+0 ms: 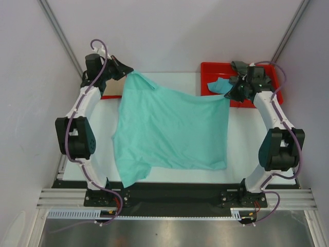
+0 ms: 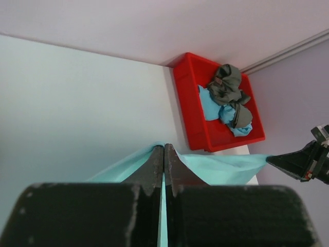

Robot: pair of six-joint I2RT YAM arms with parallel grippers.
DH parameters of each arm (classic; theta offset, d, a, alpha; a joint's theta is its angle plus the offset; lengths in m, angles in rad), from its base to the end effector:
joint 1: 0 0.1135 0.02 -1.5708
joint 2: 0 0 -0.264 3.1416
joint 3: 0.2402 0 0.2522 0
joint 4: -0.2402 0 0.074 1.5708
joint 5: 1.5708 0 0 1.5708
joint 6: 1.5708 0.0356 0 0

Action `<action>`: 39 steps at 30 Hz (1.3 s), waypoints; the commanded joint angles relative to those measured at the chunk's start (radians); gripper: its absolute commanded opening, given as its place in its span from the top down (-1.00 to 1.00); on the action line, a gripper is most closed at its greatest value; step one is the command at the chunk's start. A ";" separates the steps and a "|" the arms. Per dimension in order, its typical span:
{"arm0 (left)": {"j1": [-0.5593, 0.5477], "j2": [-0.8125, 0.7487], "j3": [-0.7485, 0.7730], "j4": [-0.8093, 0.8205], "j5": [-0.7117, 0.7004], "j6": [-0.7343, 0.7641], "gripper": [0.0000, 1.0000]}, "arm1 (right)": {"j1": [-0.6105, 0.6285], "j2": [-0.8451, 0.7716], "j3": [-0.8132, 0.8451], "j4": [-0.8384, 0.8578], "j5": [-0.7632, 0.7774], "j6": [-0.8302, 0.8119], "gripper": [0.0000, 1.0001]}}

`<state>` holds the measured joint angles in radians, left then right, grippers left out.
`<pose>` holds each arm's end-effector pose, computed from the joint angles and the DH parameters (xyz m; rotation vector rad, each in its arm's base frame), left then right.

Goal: Fold and stack the t-shirts
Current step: Flatten the tshirt out

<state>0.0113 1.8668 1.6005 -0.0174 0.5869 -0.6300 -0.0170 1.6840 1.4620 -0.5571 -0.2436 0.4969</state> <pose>0.4488 -0.0146 0.3304 -0.1872 1.9093 -0.9658 0.3793 0.0021 0.3041 0.4867 2.3307 0.5189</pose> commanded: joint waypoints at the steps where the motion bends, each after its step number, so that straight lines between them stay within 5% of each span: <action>1: -0.004 -0.208 0.070 0.043 -0.005 -0.016 0.99 | -0.001 -0.111 0.099 -0.040 -0.014 0.038 1.00; 16: -0.004 -0.716 0.130 -0.070 -0.002 -0.019 0.99 | 0.002 -0.658 0.201 -0.263 -0.089 0.068 1.00; 22: -0.115 -0.833 0.283 -0.199 -0.087 0.107 0.99 | 0.000 -0.780 0.322 -0.317 -0.102 0.057 1.00; 30: -0.152 -0.834 0.375 -0.236 -0.124 0.118 0.99 | 0.002 -0.751 0.471 -0.349 -0.091 0.081 1.00; 39: -0.151 -0.603 0.225 -0.184 -0.070 0.105 0.99 | 0.002 -0.687 0.085 -0.143 -0.022 0.108 1.00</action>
<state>-0.1356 1.1103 1.8977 -0.1787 0.5037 -0.5392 -0.0151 0.9234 1.6550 -0.7982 -0.3042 0.5838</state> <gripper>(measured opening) 0.007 0.013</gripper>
